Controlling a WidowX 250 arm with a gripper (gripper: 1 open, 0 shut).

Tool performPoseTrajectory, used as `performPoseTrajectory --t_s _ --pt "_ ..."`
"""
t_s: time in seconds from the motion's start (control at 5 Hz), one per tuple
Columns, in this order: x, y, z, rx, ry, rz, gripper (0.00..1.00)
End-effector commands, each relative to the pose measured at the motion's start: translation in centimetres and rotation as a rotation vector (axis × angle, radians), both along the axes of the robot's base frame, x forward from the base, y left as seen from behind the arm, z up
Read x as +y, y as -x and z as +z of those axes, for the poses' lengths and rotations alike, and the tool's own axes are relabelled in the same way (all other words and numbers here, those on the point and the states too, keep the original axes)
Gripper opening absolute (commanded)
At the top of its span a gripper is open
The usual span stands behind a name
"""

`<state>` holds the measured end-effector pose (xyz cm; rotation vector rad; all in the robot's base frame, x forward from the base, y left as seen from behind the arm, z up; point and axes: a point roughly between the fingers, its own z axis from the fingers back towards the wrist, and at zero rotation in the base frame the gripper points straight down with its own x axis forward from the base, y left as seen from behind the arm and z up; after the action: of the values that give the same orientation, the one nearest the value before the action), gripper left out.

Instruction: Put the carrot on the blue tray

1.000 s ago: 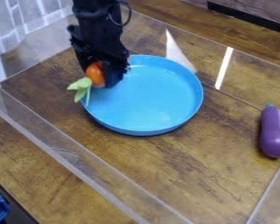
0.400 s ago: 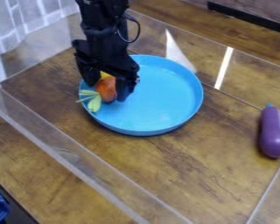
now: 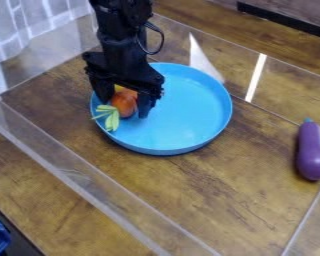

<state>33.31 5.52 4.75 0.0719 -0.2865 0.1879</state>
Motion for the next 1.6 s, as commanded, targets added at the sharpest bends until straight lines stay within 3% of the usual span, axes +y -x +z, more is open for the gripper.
performPoseTrajectory --t_s 0.0,0.2,0.6,0.8,1.4 --pt "1.0 -0.2 0.5 -0.037 0.004 0.038 1.00" --pt "1.3 -0.7 0.2 -0.038 0.019 -0.004 0.00" --pt "2.7 -2.1 3.5 -0.055 0.074 -0.078 0.00" --pt "2.3 -1.5 4.1 -0.049 0.071 -0.105 1.00" --pt "1.0 -0.4 7.4 -0.076 0.076 -0.188 1.00"
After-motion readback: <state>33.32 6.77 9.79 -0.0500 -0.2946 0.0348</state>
